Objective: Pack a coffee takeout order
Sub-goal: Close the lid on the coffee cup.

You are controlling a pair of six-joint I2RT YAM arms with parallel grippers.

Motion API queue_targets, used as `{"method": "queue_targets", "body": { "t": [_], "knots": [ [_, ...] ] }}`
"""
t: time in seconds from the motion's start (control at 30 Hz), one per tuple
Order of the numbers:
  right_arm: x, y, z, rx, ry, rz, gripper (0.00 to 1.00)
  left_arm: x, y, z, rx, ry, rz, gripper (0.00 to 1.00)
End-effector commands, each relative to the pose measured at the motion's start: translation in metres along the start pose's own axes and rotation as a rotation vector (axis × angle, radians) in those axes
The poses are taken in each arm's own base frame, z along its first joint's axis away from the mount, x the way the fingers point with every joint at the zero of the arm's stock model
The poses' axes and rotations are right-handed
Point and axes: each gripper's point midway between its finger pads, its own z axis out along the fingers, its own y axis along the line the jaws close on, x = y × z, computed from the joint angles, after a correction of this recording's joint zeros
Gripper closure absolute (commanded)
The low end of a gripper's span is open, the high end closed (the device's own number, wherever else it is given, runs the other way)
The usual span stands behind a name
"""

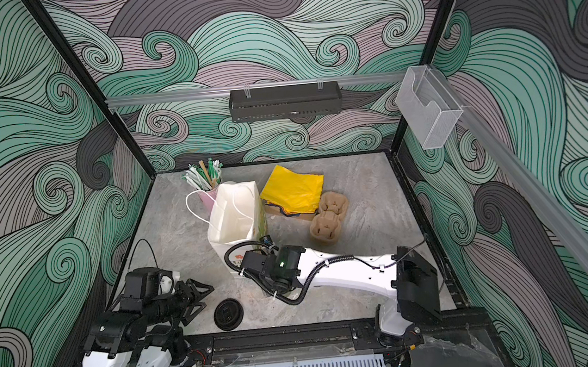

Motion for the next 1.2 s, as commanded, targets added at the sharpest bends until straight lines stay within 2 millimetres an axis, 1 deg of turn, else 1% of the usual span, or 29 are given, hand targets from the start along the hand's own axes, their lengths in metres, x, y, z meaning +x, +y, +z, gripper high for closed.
{"method": "queue_targets", "body": {
  "t": [0.0, 0.17, 0.37, 0.5, 0.73, 0.93, 1.03, 1.17],
  "knots": [
    [0.008, -0.008, 0.008, 0.059, 0.042, -0.015, 0.25, 0.000, -0.005, -0.001, 0.019, 0.006, 0.018, 0.38],
    [0.004, -0.007, 0.010, 0.067, 0.038, -0.036, 0.24, 0.000, -0.006, -0.001, 0.015, 0.008, 0.023, 0.38],
    [0.008, -0.014, 0.013, 0.067, 0.064, -0.022, 0.26, 0.001, -0.005, -0.001, 0.008, 0.014, 0.029, 0.38],
    [0.014, -0.007, 0.014, 0.011, 0.082, -0.028, 0.28, 0.003, -0.005, -0.001, 0.009, 0.020, 0.028, 0.39],
    [0.024, 0.012, 0.019, -0.110, 0.119, -0.082, 0.30, 0.010, -0.016, -0.003, 0.067, 0.061, 0.054, 0.39],
    [0.024, 0.022, 0.013, -0.158, 0.124, -0.156, 0.30, 0.016, -0.022, -0.003, 0.114, 0.082, 0.054, 0.39],
    [0.023, 0.018, 0.010, -0.138, 0.118, -0.165, 0.31, 0.019, -0.022, 0.000, 0.127, 0.081, 0.054, 0.39],
    [0.010, 0.010, 0.000, -0.100, 0.057, -0.151, 0.30, 0.019, -0.022, 0.005, 0.111, 0.072, 0.080, 0.39]
  ]
}}
